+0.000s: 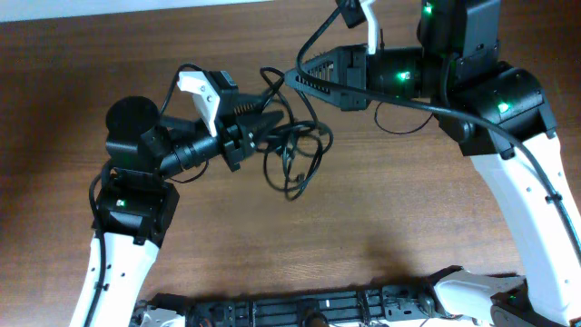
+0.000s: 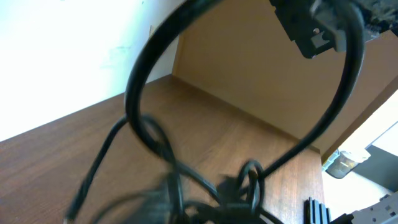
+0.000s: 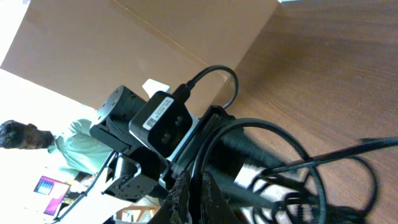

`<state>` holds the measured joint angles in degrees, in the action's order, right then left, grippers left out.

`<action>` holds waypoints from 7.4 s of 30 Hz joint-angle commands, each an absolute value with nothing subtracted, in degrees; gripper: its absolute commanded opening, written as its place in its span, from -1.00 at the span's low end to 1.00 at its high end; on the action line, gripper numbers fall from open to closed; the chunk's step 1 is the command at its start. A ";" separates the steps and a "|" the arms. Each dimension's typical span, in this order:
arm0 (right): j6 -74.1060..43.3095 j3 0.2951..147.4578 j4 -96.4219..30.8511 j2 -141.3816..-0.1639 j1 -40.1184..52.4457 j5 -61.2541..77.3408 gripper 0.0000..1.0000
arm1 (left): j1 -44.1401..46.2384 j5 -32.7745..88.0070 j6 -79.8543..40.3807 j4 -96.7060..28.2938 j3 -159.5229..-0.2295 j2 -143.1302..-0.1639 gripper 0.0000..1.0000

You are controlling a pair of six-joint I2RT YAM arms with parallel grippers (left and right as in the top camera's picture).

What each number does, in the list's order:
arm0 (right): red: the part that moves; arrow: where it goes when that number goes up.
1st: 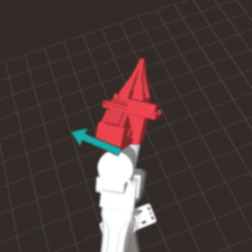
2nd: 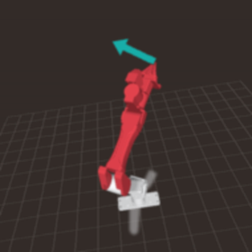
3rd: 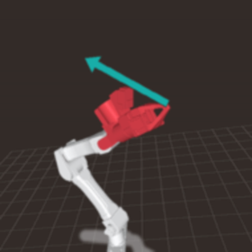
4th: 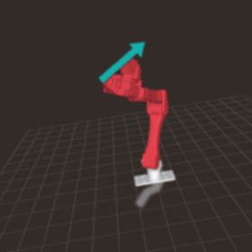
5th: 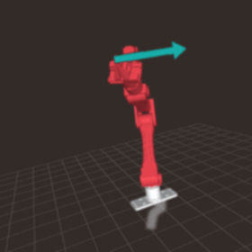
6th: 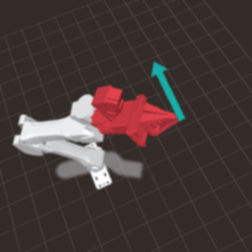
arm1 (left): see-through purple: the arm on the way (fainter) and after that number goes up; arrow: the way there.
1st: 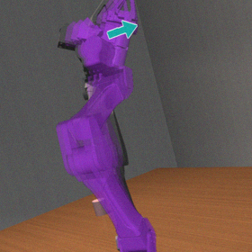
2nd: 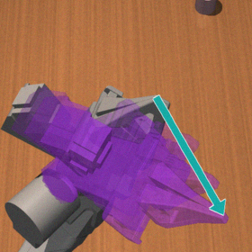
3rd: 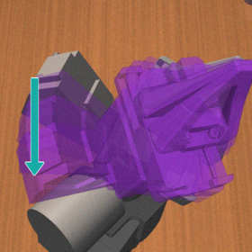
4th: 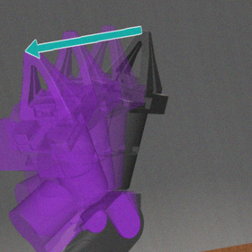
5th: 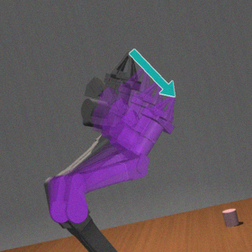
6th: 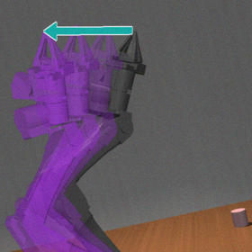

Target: Untangle cables

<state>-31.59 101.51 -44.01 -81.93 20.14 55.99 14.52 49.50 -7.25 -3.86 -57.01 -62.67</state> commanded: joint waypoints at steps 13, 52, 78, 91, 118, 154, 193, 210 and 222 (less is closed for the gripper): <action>-32.03 102.30 -31.79 -81.36 20.03 56.36 -0.92 | 14.57 40.56 -6.52 -14.33 -57.67 -62.13 -1.00; 25.65 102.17 -71.66 -81.38 -4.82 61.58 0.33 | 12.58 33.58 -43.62 27.68 -57.69 -62.13 -1.00; 48.23 101.62 -73.03 -97.19 21.63 49.87 0.33 | 12.75 23.64 -78.85 37.43 -62.59 -62.13 -1.00; 47.55 101.60 -55.05 -104.31 30.89 52.45 0.01 | 16.88 18.59 -78.83 34.39 -68.58 -62.19 -1.00; 24.75 104.25 -51.44 -91.79 5.82 44.25 -0.93 | 16.84 28.01 -72.10 15.70 -69.91 -62.19 -0.16; -14.00 104.49 -24.32 -76.44 4.01 30.37 -0.92 | 17.15 83.77 -35.59 2.81 -69.91 -80.82 0.45; 1.45 104.42 -48.64 -93.38 -48.16 -8.23 -0.93 | 19.46 56.75 -35.07 2.81 -69.91 -81.03 0.60; -8.03 104.47 -58.43 -108.47 -58.08 -3.64 0.98 | 22.37 56.75 -35.11 -4.14 -69.91 -81.03 0.61; 2.24 104.60 -57.78 -107.50 -52.12 34.22 0.98 | 22.35 54.83 -35.09 -1.06 -69.91 -81.01 0.64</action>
<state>-3.53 103.72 -57.41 -108.81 -56.14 20.75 22.28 56.66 -35.77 -2.76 -69.01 -80.93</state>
